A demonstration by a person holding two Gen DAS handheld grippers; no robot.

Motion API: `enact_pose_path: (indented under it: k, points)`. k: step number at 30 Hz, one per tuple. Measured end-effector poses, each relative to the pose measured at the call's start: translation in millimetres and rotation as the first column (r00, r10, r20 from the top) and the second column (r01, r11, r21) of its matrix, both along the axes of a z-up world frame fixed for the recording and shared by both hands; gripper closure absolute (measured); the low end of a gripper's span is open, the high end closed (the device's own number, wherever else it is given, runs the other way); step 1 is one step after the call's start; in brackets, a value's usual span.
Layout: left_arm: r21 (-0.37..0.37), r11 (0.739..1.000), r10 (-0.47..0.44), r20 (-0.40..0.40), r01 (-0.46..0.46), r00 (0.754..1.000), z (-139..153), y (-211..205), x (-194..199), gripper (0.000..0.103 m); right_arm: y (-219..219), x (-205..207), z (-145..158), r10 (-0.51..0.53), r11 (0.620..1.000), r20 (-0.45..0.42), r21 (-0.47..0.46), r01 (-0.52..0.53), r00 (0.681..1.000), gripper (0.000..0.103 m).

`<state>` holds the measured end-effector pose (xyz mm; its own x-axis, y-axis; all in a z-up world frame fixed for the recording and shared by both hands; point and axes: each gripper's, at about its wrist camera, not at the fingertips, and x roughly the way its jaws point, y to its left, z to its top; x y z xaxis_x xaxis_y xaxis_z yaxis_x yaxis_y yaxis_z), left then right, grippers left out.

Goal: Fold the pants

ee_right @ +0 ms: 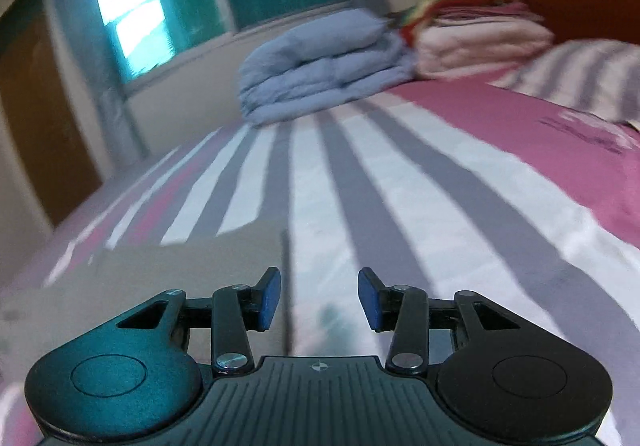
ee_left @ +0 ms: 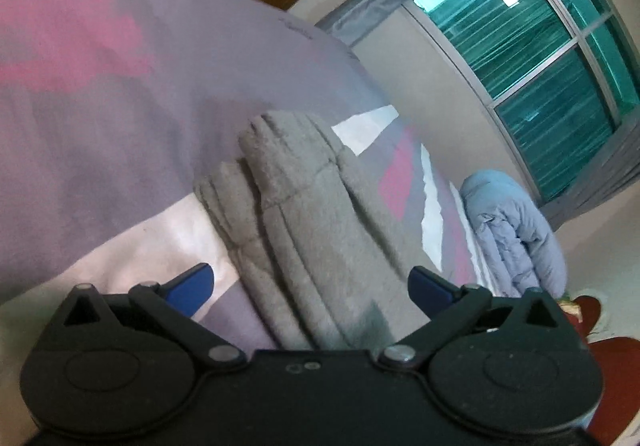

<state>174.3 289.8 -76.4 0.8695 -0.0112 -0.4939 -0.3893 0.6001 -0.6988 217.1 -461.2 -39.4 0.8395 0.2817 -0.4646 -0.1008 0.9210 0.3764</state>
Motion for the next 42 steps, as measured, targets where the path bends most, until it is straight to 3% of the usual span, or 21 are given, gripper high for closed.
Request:
enact_pose_path:
  k: [4,12,14,16,18,20,24,28,32,42]
  points:
    - [0.011,1.0,-0.013,-0.012,0.013,1.0,-3,2,11,0.006,-17,-15,4,-0.058,0.998,-0.024,0.037,0.059,0.998,0.06]
    - [0.06,0.998,-0.028,0.0,0.027,1.0,-5,-3,19,0.006,-10,-3,-3,-0.045,0.999,-0.063,0.02,0.046,0.997,0.06]
    - [0.083,0.996,-0.04,0.001,0.04,0.999,-6,-5,20,0.006,4,8,-7,0.017,1.0,-0.036,-0.006,-0.017,0.999,0.06]
    - [0.113,0.992,-0.049,0.004,0.049,0.999,-7,-8,22,0.006,25,5,-5,0.167,0.986,0.012,-0.006,-0.167,0.986,0.06]
    - [0.139,0.989,-0.052,0.006,0.051,0.999,-7,-12,21,0.006,48,6,-11,0.269,0.963,-0.014,-0.031,-0.269,0.963,0.06]
    - [0.153,0.987,-0.053,0.006,0.052,0.999,-7,-15,21,0.006,71,10,-24,0.3,0.944,-0.062,-0.122,-0.306,0.952,0.059]
    - [0.156,0.986,-0.054,0.005,0.052,0.999,-7,-14,19,0.006,73,12,-27,0.283,0.95,-0.076,-0.113,-0.29,0.956,0.059]
    - [0.179,0.983,-0.051,0.002,0.05,0.999,-5,-18,19,0.006,58,0,-15,0.219,0.972,0.012,-0.092,-0.217,0.976,0.057]
    - [0.18,0.983,-0.048,0.012,0.045,0.999,-5,-19,18,0.006,47,6,-17,0.154,0.986,-0.028,-0.056,-0.156,0.988,0.052]
    - [0.057,0.998,-0.016,0.121,0.01,0.992,-14,5,29,0.007,52,3,-13,0.148,0.984,-0.006,-0.102,-0.148,0.989,0.051]
